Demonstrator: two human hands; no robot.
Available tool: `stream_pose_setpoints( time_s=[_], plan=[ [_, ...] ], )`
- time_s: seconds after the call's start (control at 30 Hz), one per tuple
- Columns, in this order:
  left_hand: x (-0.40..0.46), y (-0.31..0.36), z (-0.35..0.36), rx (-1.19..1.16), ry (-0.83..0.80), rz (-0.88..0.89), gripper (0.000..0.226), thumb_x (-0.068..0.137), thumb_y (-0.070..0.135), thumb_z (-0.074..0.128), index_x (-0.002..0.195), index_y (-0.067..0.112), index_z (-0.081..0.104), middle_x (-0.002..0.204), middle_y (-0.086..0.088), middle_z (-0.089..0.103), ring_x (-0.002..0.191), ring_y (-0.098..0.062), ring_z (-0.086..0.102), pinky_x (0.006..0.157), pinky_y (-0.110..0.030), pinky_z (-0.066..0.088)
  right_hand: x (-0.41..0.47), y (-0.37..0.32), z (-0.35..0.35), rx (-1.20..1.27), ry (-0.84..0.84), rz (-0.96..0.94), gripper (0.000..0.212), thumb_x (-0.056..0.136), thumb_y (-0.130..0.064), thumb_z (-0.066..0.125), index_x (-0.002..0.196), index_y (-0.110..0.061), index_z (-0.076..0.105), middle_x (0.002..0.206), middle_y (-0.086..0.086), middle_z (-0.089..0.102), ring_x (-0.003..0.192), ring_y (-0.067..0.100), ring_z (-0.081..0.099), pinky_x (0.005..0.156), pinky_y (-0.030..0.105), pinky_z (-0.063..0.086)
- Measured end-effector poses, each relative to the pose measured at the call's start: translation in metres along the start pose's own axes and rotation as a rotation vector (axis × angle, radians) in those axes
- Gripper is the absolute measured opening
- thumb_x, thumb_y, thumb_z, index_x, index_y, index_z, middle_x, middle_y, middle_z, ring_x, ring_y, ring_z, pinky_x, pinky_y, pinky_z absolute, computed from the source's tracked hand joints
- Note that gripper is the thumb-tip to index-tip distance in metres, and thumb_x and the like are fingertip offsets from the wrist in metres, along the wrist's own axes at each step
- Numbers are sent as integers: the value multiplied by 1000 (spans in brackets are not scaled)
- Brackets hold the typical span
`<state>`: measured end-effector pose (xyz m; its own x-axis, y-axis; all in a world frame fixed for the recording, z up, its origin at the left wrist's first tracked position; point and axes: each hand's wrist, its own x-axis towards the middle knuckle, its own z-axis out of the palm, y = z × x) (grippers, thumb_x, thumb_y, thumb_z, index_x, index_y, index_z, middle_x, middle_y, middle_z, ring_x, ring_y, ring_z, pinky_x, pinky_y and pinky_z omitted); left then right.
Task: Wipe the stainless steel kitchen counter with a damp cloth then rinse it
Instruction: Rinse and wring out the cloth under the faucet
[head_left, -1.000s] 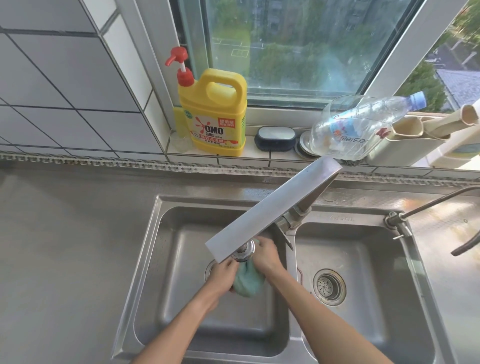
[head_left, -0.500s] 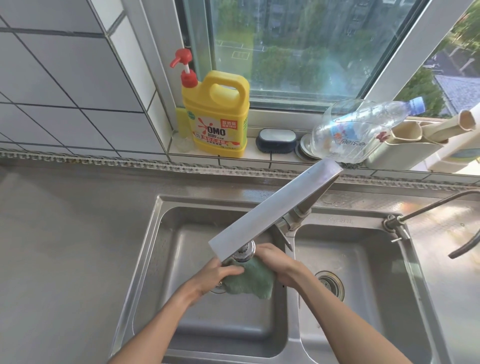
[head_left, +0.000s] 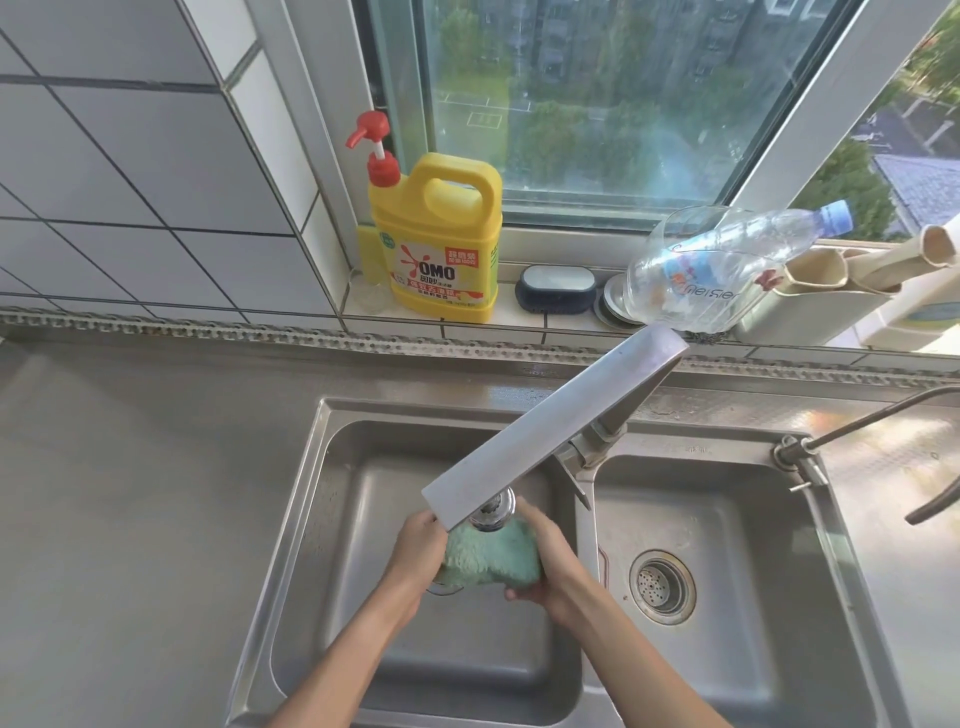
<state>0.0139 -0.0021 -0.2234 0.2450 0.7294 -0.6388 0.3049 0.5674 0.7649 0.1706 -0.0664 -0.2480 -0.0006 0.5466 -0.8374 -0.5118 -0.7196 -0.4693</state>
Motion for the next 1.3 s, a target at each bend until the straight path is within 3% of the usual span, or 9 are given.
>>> stream_pose_setpoints(
  time_s=[0.13, 0.23, 0.3, 0.37, 0.5, 0.67, 0.9, 1.07, 1.3],
  plan=[
    [4, -3, 2, -50, 78, -74, 29, 74, 50, 57, 84, 25, 67, 81, -3, 64, 75, -16, 58, 68, -31, 46, -4, -5, 1, -171, 169, -234, 25, 70, -29, 72, 88, -13, 69, 70, 3, 62, 54, 16, 53, 45, 23, 36],
    [7, 0, 10, -123, 79, -88, 31, 67, 48, 63, 76, 21, 74, 66, 1, 69, 54, -8, 61, 50, -21, 46, -9, -6, 8, -387, 220, -525, 11, 82, -20, 70, 92, -20, 65, 81, -7, 67, 68, 12, 59, 53, 19, 44],
    [11, 3, 19, -168, 119, -84, 20, 76, 33, 64, 82, 16, 72, 71, -4, 72, 58, -10, 61, 51, -22, 48, -14, -5, 18, -592, 251, -636, 16, 87, -33, 67, 99, -25, 61, 90, -10, 69, 82, 7, 64, 66, 21, 49],
    [12, 9, 28, -258, 119, -122, 6, 79, 22, 61, 80, 19, 65, 75, -5, 68, 62, -15, 61, 53, -24, 47, -18, -1, 31, -768, 272, -631, 22, 85, -54, 55, 93, -34, 56, 84, -14, 67, 78, 8, 62, 66, 29, 49],
    [9, 12, 41, -430, 107, -267, 4, 87, 20, 58, 86, 17, 59, 78, -8, 58, 73, -24, 56, 63, -27, 40, -14, 1, 50, -845, 386, -589, 21, 80, -44, 42, 66, -29, 44, 66, -5, 60, 68, 29, 57, 61, 36, 47],
    [7, 8, 58, -539, 171, -326, 22, 97, 16, 55, 77, 24, 56, 68, 3, 60, 60, -17, 55, 42, -19, 44, -2, -17, 54, -776, 540, -492, 19, 84, -34, 55, 93, -19, 59, 93, 2, 72, 86, 30, 66, 70, 36, 51],
    [18, 23, 41, -513, 326, -317, 30, 96, 4, 52, 69, 18, 48, 65, -4, 51, 55, -21, 46, 41, -18, 42, -15, 11, 60, -621, 344, -519, 26, 75, -49, 51, 77, -24, 54, 69, -8, 64, 65, 14, 56, 65, 37, 52],
    [9, 19, 64, -435, 235, -281, 24, 95, 10, 59, 74, 19, 54, 79, -8, 57, 72, -23, 55, 59, -27, 44, 3, -22, 42, -575, 472, -445, 14, 95, -33, 55, 90, -22, 62, 100, 4, 74, 92, 26, 68, 77, 34, 53],
    [15, 23, 43, -356, 251, -183, 24, 96, 4, 57, 78, 20, 53, 73, -2, 55, 63, -18, 50, 44, -18, 44, -2, -4, 59, -571, 349, -455, 15, 82, -30, 51, 89, -28, 64, 92, -2, 74, 87, 21, 67, 79, 36, 54]
  ],
)
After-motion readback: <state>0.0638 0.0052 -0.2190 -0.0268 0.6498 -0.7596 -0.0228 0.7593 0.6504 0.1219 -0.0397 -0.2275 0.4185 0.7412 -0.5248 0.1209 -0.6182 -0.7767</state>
